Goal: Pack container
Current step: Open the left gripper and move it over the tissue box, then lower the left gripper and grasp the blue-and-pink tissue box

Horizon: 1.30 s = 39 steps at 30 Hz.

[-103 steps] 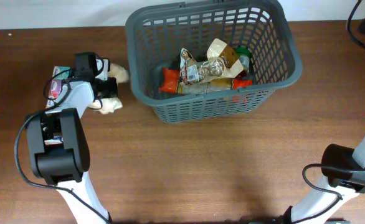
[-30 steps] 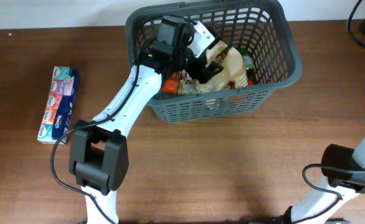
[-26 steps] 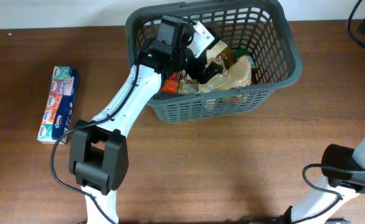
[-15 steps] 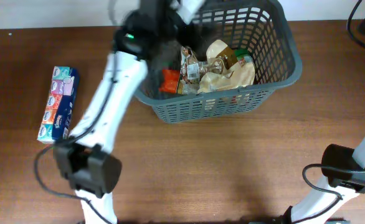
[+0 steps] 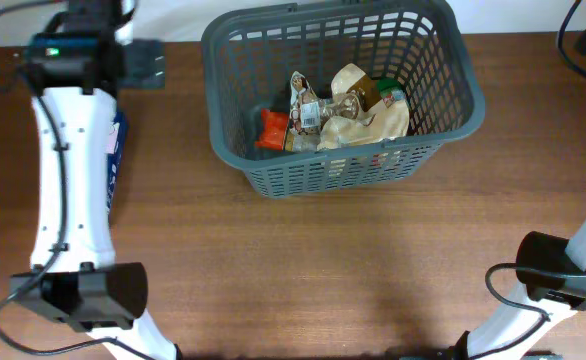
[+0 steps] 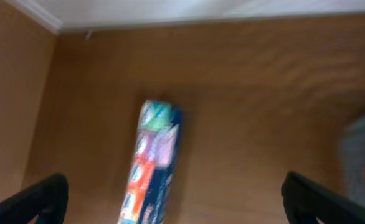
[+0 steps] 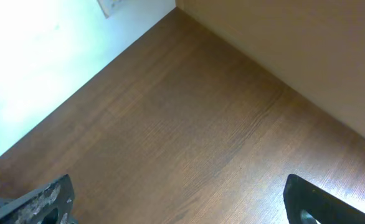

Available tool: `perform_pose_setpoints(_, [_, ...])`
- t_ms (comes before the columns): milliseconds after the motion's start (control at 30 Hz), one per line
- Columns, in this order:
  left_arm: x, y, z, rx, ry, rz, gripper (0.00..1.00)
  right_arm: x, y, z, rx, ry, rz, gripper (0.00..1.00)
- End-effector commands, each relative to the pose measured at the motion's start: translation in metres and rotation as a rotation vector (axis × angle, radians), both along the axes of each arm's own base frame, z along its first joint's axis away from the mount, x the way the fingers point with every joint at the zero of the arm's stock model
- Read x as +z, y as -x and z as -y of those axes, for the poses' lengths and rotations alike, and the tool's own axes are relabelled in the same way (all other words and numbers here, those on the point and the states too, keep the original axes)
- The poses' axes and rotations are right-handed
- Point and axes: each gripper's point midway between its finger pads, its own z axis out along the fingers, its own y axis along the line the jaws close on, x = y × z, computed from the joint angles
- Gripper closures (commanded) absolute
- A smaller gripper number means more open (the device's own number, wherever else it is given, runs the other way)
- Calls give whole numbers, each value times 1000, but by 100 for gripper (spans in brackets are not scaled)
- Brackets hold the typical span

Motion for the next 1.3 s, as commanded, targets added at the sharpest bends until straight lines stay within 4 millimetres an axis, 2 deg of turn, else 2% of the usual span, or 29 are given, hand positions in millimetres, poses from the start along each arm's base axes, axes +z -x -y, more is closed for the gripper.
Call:
perform_pose_setpoints(0, [-24,20,-43,159,3,-78,1,1,0,1,-13,-1,10,1])
perform_pose_setpoints(167, [-59,44,-83,260,17,-189,1,1,0,1,-13,-1,10,1])
perform_pose_setpoints(267, [-91,59,-103,312,30,-260,1,1,0,1,-13,-1,10,1])
perform_pose_setpoints(467, [-143,62,-110,189,-25,-363,1,1,0,1,-13,-1,10,1])
perform_pose_setpoints(700, [-195,55,-100,37,-25,-383,1,1,0,1,-13,-1,10,1])
perform_pose_setpoints(833, [-214,59,-104,35,-19,-380,1,1,0,1,-13,-1,10,1])
perform_pose_setpoints(933, [-227,59,-101,20,54,-353,1,1,0,1,-13,-1,10,1])
perform_pose_setpoints(1100, [-233,62,-119,37,77,-322,1,1,0,1,-13,-1,10,1])
perform_pose_setpoints(1267, [-245,66,-126,-19,127,-333,1,1,0,1,-13,-1,10,1])
